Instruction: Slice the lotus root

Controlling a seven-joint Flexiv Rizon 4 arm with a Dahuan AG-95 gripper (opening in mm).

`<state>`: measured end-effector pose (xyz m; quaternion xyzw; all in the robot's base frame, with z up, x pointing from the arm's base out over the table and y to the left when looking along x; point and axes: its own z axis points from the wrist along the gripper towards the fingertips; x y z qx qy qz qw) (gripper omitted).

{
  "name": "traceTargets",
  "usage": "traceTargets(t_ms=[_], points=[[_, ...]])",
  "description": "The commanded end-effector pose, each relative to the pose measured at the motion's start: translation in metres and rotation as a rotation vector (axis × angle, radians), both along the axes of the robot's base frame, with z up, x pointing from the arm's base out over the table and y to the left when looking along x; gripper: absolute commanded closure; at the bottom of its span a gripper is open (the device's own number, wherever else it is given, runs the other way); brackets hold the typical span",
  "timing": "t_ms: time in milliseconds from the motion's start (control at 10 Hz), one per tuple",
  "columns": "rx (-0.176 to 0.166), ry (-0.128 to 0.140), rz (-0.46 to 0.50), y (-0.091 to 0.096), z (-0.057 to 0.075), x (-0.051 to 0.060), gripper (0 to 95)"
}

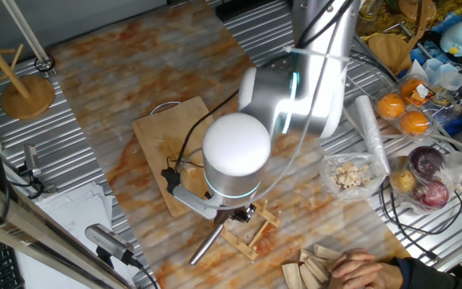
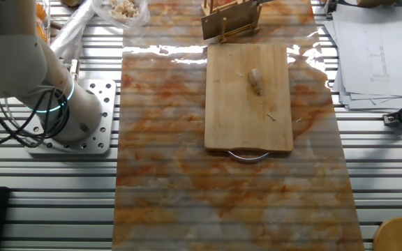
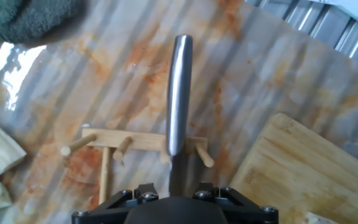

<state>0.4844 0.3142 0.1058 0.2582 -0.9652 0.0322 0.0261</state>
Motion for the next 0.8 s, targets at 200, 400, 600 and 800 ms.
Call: traceTargets(t_ms=[200,400,600,800], points=[[-0.028,-0.011,-0.001,0.0016,-0.009,-0.0008,57.0],[-0.027,-0.021,-0.001,0.001,-0.0084,-0.0005,57.0],[-0.029,-0.019,0.002,0.0004,-0.0055,0.0001,57.0],[-0.03,-0.023,-0.015,0.0004,-0.0055,0.0001,57.0]])
